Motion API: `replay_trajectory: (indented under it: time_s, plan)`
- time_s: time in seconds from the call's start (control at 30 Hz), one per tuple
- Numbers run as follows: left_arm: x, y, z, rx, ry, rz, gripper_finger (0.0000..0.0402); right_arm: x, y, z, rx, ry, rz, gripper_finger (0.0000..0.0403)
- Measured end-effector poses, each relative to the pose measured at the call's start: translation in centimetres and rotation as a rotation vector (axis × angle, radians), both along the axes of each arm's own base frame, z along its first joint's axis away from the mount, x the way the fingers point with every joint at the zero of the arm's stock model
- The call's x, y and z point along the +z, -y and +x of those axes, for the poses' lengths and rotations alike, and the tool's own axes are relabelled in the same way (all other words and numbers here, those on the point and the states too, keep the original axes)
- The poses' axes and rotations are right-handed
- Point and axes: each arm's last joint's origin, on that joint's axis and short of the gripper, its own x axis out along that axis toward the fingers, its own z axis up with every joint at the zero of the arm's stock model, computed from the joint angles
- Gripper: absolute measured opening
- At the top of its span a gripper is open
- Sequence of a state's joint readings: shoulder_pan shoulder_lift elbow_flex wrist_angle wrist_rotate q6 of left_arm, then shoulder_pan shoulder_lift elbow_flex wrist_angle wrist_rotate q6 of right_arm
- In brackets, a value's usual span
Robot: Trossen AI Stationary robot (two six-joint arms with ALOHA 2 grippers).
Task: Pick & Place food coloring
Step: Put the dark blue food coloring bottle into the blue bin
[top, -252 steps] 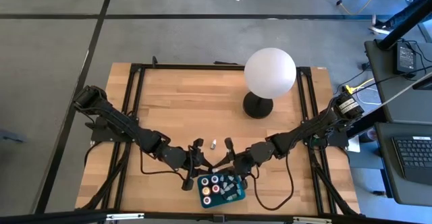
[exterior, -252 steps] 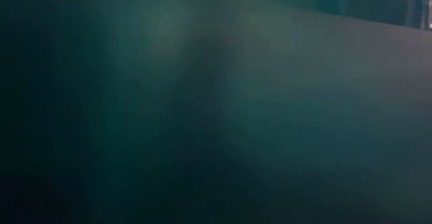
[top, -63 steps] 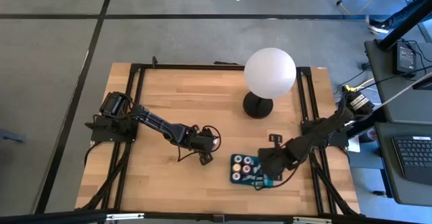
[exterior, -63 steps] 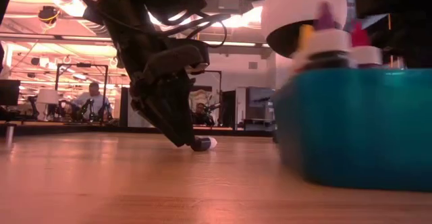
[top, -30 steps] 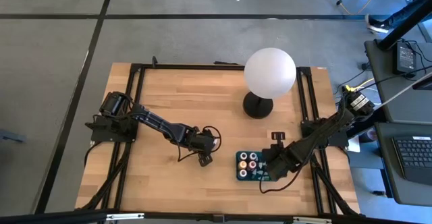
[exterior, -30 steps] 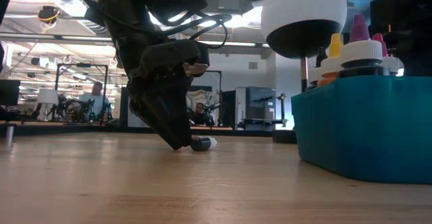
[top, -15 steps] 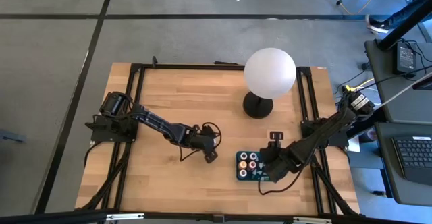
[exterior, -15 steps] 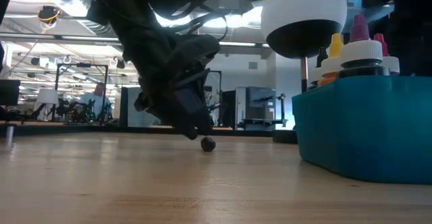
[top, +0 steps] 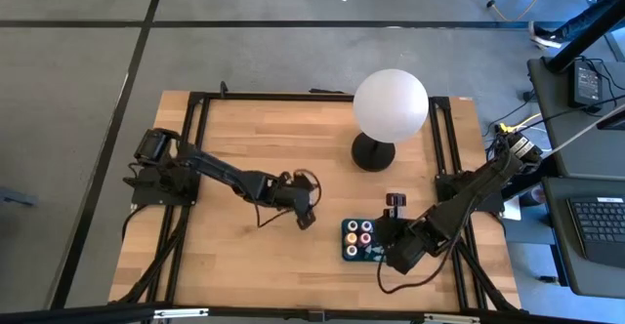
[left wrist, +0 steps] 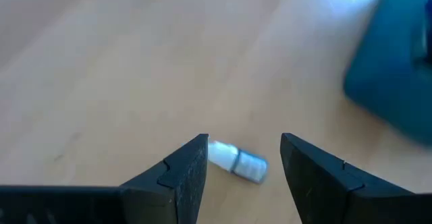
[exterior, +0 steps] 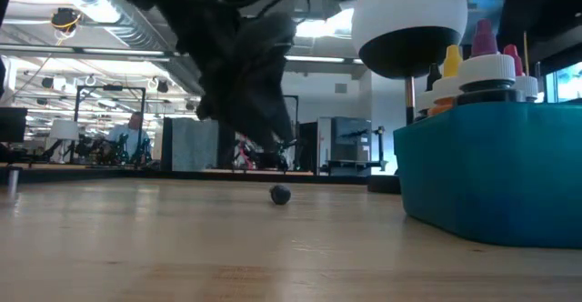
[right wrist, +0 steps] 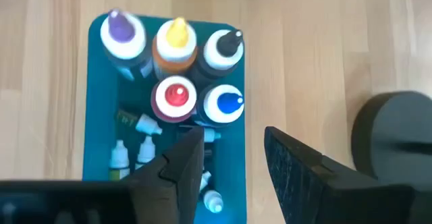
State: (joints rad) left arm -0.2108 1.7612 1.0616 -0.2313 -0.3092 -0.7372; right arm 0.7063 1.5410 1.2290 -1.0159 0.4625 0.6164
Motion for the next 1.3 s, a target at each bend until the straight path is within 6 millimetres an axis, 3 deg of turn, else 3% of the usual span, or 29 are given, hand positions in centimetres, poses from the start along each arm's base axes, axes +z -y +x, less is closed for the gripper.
replay_trajectory:
  time_s: [0.13,0.33,0.53,0.63,1.03,1.3]
  plan:
    - [1.0,-0.6,0.0,0.104,0.056,-0.008,0.0182,0.0,0.0,0.1,-0.010,0.008,0.005,0.0159]
    - [1.3,0.9,0.4,0.088,0.098,0.022,0.0182,-0.2,0.2,0.0,0.007,0.001,-0.024,0.0159]
    - [5.1,2.8,1.2,0.125,0.065,0.119,0.0182,-0.2,0.2,0.0,0.028,-0.004,-0.038,0.0159]
    - [5.8,3.5,1.5,0.165,0.031,0.110,0.0182,-0.2,0.2,0.0,0.028,-0.004,-0.038,0.0159]
    - [-0.1,4.0,3.3,0.369,-0.083,0.074,0.0182,-0.2,0.2,0.0,0.037,-0.005,-0.042,0.0159]
    - [-1.9,4.3,3.6,0.421,-0.108,0.029,0.0182,-0.2,0.2,0.0,0.054,-0.009,-0.051,0.0159]
